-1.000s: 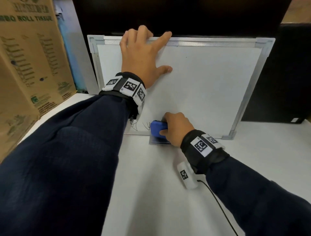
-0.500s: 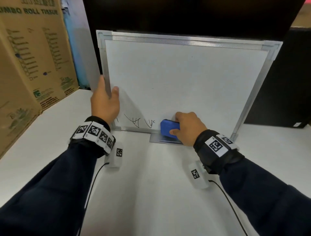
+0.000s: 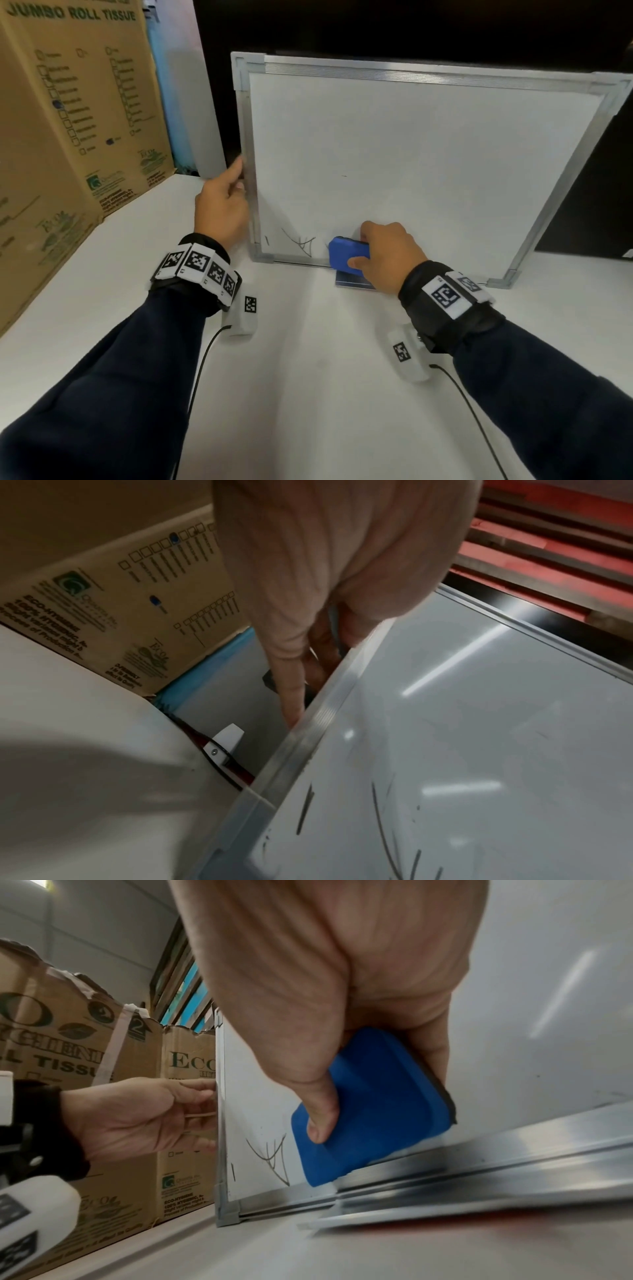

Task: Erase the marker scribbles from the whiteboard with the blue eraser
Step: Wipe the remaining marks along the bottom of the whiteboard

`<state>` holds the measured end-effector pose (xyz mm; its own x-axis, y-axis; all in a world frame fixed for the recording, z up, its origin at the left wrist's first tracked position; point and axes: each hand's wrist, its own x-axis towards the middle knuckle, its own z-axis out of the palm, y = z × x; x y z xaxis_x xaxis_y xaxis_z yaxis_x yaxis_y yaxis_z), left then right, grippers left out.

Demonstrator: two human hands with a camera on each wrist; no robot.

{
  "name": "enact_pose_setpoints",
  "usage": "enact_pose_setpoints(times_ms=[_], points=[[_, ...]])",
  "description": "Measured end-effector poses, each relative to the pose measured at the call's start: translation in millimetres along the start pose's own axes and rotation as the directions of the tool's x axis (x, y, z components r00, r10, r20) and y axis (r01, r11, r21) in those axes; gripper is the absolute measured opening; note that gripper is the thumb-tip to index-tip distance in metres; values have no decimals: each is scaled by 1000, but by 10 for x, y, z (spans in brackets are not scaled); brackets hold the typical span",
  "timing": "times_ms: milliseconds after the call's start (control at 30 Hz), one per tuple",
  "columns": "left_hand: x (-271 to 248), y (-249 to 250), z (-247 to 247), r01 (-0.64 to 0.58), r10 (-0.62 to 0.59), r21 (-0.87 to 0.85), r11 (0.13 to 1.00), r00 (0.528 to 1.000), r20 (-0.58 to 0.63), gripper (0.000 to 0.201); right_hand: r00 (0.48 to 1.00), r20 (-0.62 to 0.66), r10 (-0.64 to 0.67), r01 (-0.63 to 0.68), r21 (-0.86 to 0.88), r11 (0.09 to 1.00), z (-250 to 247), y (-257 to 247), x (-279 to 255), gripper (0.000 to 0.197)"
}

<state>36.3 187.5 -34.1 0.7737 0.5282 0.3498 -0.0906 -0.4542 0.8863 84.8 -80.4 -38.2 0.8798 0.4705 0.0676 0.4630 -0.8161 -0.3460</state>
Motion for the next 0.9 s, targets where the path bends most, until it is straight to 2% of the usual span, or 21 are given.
enact_pose_setpoints(times_ms=[67, 167, 433, 667, 900], points=[[1, 2, 27, 9, -8, -10, 1000, 998, 61, 45, 1000, -12, 9, -9, -23, 1000, -41, 82, -40, 26], [13, 23, 60, 1, 2, -26, 1000, 996, 86, 39, 1000, -14, 14, -14, -32, 999, -55, 96, -44, 26], [9, 47, 87, 18, -18, -19, 1000, 999, -37, 26, 999, 6, -34, 34, 1, 999, 56, -179, 34, 26], [15, 66, 73, 75, -77, -45, 996, 996, -39, 30, 999, -12, 33, -34, -60, 998, -109, 95, -79, 23], [-40, 120, 90, 108, -113, -106, 988, 993, -35, 28, 999, 31, -24, 25, -47, 999, 10, -357, 58, 22]])
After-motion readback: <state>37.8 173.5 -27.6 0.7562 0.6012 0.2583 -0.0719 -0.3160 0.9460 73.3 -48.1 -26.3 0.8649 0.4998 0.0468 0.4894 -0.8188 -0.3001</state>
